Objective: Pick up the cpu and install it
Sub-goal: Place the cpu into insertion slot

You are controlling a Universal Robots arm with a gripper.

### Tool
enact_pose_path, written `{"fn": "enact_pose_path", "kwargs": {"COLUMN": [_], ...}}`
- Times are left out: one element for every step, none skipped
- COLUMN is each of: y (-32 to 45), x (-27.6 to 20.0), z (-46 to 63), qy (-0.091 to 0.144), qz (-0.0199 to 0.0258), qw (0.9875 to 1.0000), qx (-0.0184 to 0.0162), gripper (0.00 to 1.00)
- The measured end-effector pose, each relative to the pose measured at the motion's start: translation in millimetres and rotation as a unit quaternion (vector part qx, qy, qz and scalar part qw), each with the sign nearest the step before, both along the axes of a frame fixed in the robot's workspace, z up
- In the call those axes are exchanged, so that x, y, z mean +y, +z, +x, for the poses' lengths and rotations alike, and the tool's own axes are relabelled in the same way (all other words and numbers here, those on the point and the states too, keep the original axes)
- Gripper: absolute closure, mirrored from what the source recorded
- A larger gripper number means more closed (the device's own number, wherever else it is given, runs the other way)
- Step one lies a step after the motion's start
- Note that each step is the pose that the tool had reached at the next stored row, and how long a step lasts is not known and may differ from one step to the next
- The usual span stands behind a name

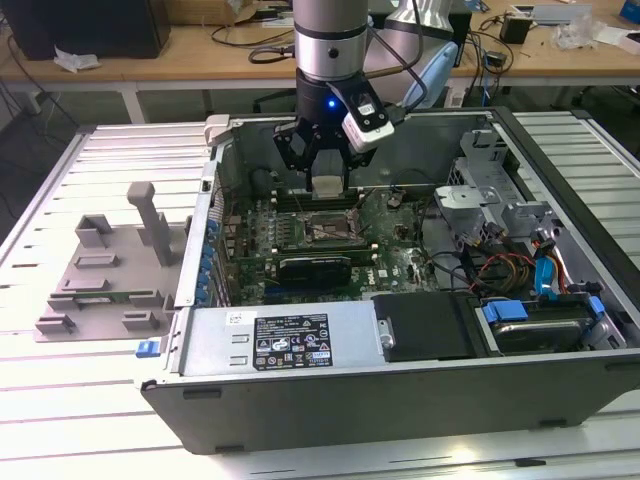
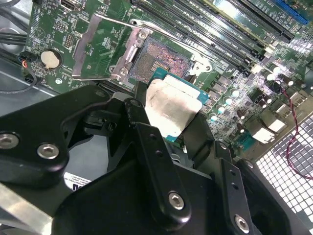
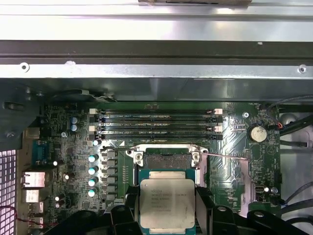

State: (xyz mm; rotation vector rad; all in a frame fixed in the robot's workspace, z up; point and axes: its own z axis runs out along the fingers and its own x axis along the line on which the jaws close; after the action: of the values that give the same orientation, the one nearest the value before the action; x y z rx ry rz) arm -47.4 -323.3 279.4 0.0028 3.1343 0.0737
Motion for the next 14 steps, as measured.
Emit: {"fn": "enact_pose_path", "kwargs": {"y": [0.0, -0.1, -0.1, -0.1, -0.1, -0.2, -0.3, -0.5, -0.7, -0.9, -1.0, -1.1, -1.2, -1.4], "x": [0.0, 0.0, 0.0, 0.0, 0.0, 0.0, 0.0, 0.0, 0.0, 0.0, 0.0, 0.0, 0.0, 0.0], "z": [0.0, 0.0, 0.0, 0.0, 0.0, 0.0, 0.0, 0.0, 0.0, 0.0, 0.0, 0.0, 0.0, 0.0], "qy": [0.000, 0.000, 0.000, 0.000, -0.018, -0.027, -0.034, -0.058, -0.081, -0.094, -0.108, -0.126, -0.145, -0.170], "qz": [0.0000, 0.0000, 0.0001, 0.0001, 0.0000, 0.0000, 0.0000, 0.0000, 0.0000, 0.0001, 0.0000, 0.0000, 0.0000, 0.0001], "qw": [1.0000, 1.0000, 1.0000, 1.0000, 0.9998, 0.9996, 0.9994, 0.9983, 0.9967, 0.9956, 0.9941, 0.9920, 0.9895, 0.9855], "qx": [0.0000, 0.0000, 0.0000, 0.0000, 0.0000, 0.0000, 0.0000, 0.0000, 0.0000, -0.0001, 0.0000, 0.0000, -0.0001, -0.0001], "gripper": [0.45, 0.45, 0.45, 0.45, 0.45, 0.45, 0.45, 0.45, 0.45, 0.45, 0.45, 0.45, 0.45, 0.45]}}
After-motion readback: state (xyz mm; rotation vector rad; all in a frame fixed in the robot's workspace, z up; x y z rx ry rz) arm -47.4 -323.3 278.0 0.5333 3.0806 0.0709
